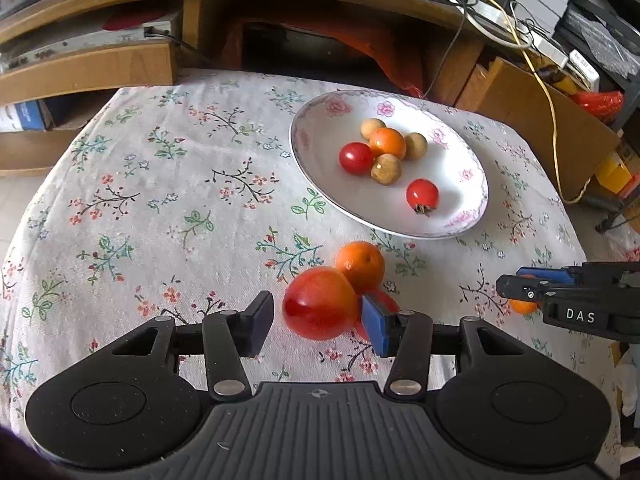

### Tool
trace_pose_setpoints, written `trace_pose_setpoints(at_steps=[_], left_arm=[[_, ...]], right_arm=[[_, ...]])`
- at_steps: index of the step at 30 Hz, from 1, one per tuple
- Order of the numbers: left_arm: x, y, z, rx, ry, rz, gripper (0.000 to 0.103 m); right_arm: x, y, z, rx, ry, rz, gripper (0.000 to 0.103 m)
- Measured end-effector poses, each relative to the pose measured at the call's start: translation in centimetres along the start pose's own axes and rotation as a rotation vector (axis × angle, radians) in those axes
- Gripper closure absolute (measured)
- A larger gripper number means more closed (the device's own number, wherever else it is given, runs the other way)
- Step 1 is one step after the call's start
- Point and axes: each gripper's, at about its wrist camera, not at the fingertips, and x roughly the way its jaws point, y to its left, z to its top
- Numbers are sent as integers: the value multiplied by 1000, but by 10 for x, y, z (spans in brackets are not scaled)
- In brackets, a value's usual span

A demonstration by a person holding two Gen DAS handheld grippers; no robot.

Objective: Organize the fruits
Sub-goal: 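Grasp a large red tomato with the left gripper while the right grasps a tangerine, then carry the large tomato and tangerine over the white bowl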

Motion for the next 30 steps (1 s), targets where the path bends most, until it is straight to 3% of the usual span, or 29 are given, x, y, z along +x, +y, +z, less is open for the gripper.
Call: trace_pose_setpoints(at_steps=[7, 12, 30], left_arm=[[6, 3, 3, -12, -7, 17, 46], [18, 7, 5, -31, 20, 28, 53], [-13, -15, -31, 49, 43, 32, 54]], right_arm=[[-4, 3, -4, -7, 3, 19, 75], [-2, 5, -3, -6, 4, 23, 75], [-34, 24, -28, -55, -45, 16, 77]])
